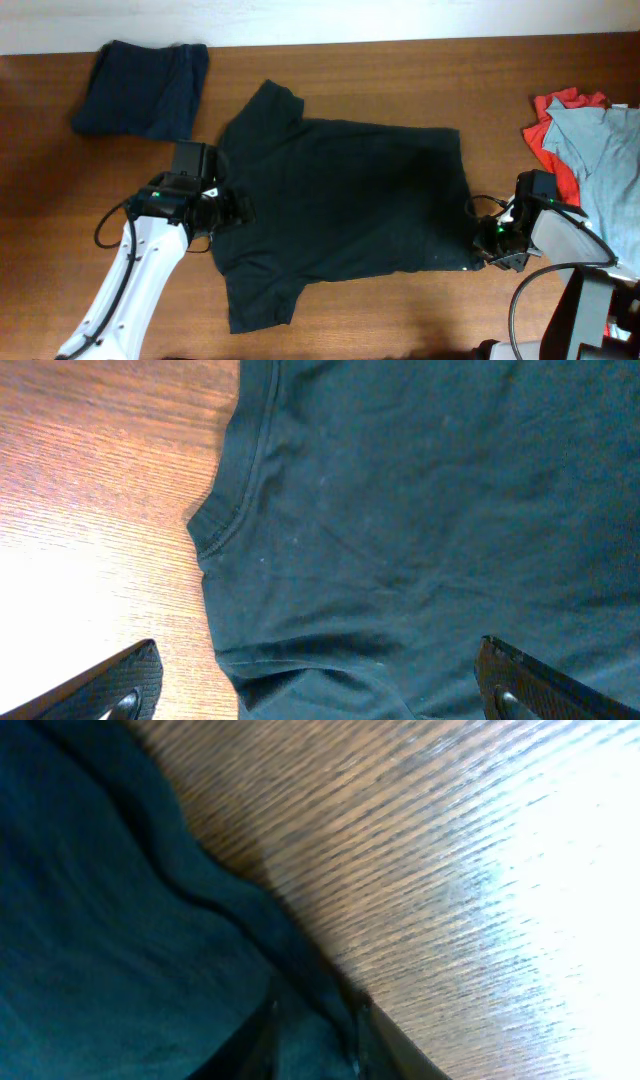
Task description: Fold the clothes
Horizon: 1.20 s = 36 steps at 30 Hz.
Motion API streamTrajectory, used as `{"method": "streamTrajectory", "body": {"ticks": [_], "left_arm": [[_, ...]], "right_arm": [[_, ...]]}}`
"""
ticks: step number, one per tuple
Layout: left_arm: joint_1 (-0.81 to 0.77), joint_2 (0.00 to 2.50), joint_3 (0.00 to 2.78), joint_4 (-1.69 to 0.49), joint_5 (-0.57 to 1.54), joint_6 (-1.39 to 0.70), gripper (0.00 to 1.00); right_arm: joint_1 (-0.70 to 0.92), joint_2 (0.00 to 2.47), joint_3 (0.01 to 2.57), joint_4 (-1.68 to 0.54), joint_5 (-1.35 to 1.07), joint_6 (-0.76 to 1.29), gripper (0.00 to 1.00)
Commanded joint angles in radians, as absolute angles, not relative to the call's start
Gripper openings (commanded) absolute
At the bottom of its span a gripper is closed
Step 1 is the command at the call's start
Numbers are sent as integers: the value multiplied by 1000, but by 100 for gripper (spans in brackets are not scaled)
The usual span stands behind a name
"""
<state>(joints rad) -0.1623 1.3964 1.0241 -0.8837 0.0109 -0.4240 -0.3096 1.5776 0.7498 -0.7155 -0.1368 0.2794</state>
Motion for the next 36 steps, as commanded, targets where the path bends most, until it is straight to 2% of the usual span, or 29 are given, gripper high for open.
{"method": "streamTrajectory", "body": {"ticks": [1,2,3,10,11,12,13,14,15,23,36], "left_arm": [[-158,1438,1008,-869,4,-442,99],[-158,1448,1008,-868,4,-442,99],[-158,1459,1008,-868,5,-442,99],[-158,1542,1008,-891,100,-441,99],[-158,1551,1008,-900,123,-440,96],[-158,1557,1008,-913,149,-440,84],[-158,1561,1008,-924,166,-440,80],[-159,1566,1008,-952,188,-440,72],[-159,1567,1008,-969,191,-440,69],[-159,1567,990,-1168,184,-421,68],[-159,1567,727,-1042,206,-422,68]], "right_arm": [[-293,1663,692,-691,-157,274,17],[-293,1663,692,-691,-157,274,11],[-293,1663,692,-691,-157,274,10],[-293,1663,692,-676,-157,274,6],[-293,1663,692,-675,-157,274,5],[-293,1663,692,-673,-157,274,6],[-293,1663,692,-672,-157,274,6],[-293,1663,692,-672,-157,274,6],[-293,1663,692,-672,-157,274,6],[-293,1663,692,-665,-157,274,6],[-293,1663,692,-659,-157,274,7]]}}
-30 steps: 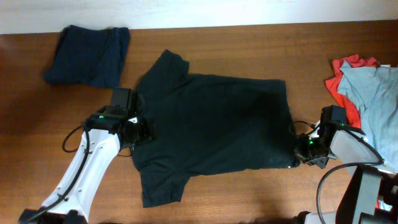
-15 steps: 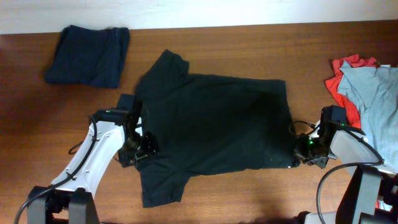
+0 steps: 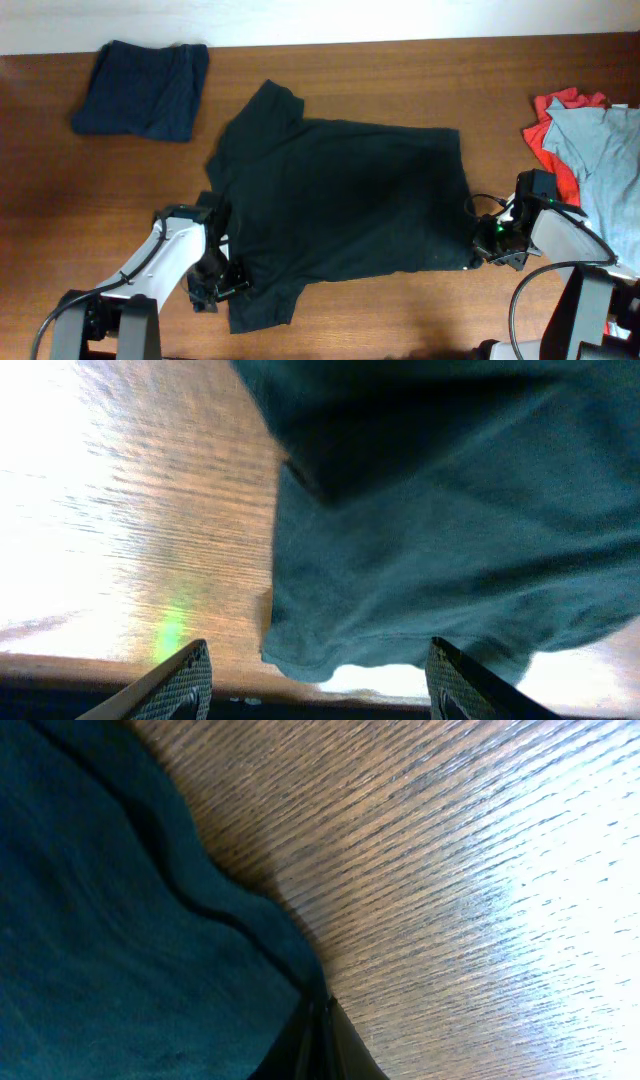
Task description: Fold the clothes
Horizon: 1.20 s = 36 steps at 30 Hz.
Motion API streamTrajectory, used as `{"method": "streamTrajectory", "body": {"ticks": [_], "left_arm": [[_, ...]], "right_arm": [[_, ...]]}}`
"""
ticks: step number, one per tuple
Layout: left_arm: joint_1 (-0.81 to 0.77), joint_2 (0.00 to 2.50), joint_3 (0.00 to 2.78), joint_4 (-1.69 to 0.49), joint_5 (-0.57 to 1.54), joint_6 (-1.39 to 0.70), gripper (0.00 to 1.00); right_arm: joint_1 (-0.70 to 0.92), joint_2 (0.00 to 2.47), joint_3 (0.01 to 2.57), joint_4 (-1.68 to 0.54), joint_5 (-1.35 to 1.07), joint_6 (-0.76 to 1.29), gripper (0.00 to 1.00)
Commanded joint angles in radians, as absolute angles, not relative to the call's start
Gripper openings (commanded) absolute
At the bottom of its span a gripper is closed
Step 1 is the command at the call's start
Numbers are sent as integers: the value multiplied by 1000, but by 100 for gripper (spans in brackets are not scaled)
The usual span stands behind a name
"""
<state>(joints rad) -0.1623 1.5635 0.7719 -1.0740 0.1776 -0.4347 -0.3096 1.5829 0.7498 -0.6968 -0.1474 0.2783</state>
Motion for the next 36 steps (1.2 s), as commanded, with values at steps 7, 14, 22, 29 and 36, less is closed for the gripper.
{"method": "streamTrajectory", "body": {"ticks": [7,14,22,29,36], "left_arm": [[-159,1567,661,-994,249,-422,68],[-159,1567,651,-966,248,-422,19],[-159,1567,662,-967,252,-410,1],[-159,1567,837,-1058,247,-354,1],[-159,1567,1082,-1174,240,-342,1]], "right_arm": [[-293,1663,692,-660,-157,274,7],[-293,1663,692,-661,-158,274,7],[-293,1662,713,-689,-172,274,4],[-293,1662,881,-887,-172,274,4],[-293,1662,991,-1003,-172,270,4]]}}
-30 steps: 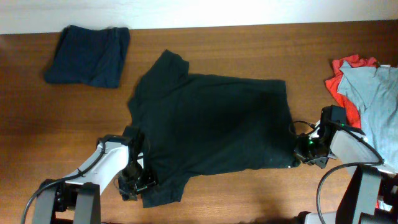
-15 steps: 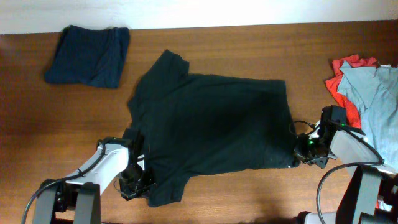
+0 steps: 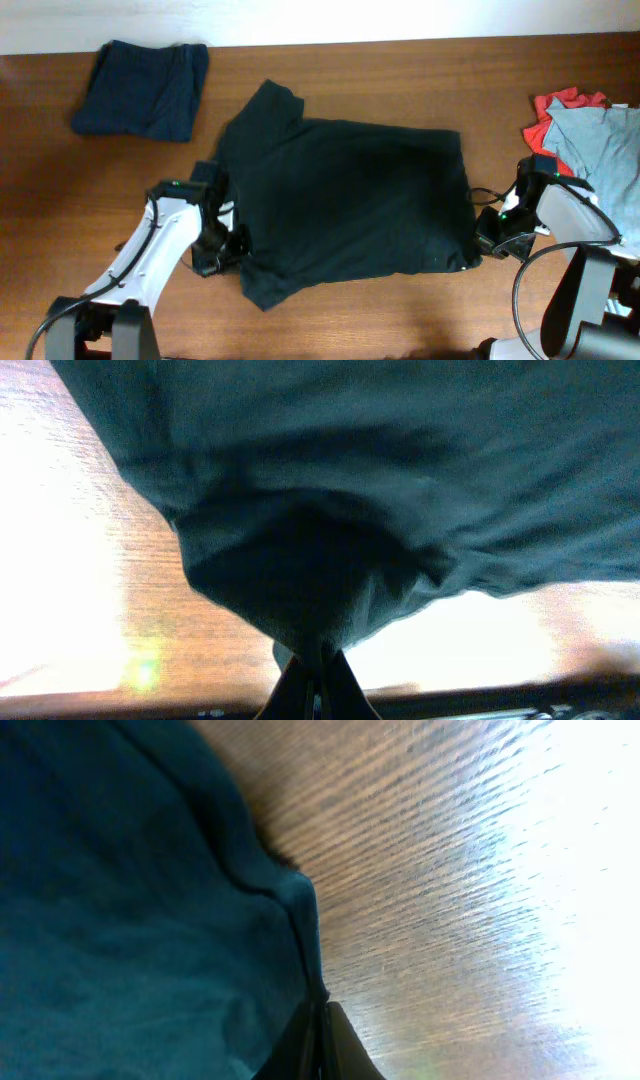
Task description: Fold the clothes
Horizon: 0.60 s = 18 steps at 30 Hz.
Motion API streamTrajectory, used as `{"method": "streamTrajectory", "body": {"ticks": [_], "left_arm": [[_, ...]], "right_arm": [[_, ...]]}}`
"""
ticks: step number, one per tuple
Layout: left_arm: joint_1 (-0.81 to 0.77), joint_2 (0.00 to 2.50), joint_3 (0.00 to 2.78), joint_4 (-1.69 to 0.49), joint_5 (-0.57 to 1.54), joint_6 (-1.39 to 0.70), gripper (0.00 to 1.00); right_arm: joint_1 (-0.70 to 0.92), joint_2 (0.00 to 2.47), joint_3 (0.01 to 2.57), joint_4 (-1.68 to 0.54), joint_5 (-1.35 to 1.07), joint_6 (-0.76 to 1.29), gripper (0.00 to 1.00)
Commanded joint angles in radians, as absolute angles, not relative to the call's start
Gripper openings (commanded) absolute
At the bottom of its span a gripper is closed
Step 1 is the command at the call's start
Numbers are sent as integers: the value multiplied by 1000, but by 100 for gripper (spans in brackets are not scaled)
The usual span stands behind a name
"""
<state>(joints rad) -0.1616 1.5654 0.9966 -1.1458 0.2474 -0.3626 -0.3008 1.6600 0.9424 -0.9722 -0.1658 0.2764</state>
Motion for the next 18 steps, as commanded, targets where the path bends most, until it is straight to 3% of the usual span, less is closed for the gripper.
{"method": "streamTrajectory", "body": {"ticks": [1,18], "left_arm": [[-159,1567,1105,-1185,230,-341,1],[-159,1567,1384,-1370,43,-338,1]], "right_arm": [[-293,1661,1004,-1015,-172,270,4],[-248,1661,1241,-1251,-146,244,4]]}}
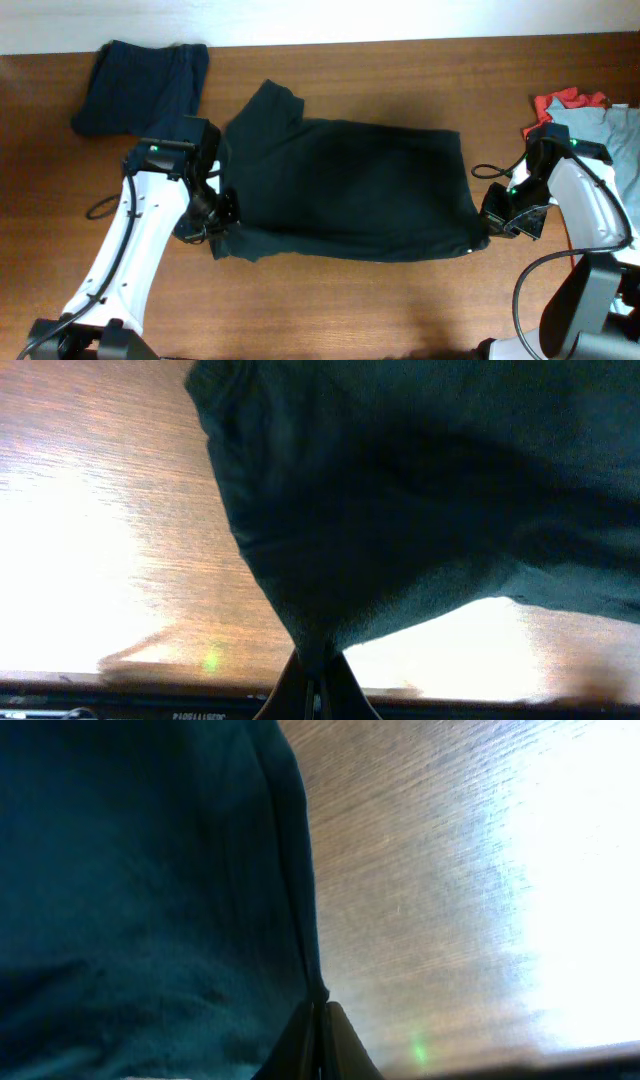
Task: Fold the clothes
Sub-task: 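Fold the hem up toward the collar with both grippers and lay it down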
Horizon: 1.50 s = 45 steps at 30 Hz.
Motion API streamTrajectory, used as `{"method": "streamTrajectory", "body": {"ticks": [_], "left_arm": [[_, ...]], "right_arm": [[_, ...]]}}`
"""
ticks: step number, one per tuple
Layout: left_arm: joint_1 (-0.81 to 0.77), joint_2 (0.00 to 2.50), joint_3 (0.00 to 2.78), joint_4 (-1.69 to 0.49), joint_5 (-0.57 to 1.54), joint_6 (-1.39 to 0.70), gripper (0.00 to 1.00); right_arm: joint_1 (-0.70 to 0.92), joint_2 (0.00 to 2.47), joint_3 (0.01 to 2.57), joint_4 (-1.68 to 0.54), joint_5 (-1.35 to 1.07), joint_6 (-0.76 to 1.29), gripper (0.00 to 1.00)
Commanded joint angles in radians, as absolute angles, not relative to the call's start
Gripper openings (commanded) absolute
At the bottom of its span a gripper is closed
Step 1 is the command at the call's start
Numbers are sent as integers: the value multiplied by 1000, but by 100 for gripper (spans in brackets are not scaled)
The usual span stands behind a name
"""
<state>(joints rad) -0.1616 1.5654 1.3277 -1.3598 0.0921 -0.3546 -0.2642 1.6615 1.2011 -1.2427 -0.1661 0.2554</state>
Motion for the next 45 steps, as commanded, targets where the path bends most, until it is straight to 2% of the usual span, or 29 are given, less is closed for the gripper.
{"method": "streamTrajectory", "body": {"ticks": [1,11,24,31,45], "left_arm": [[-159,1567,1401,-1370,36,-338,1],[-159,1578,1465,-1221,9,-339,0],[-159,1691,1465,-998,-7,-320,1],[-159,1749,1465,-892,-4,-312,1],[-159,1834,1465,-752,-64,-279,1]], "right_arm": [[-243,1662,1251,-1251,-141,244,4],[-242,1662,1306,-1211,-141,244,4],[-198,1670,1306,-954,-140,214,4],[-117,1740,1306,-860,-25,218,4],[-118,1885,1306,-697,-2,219,4]]}}
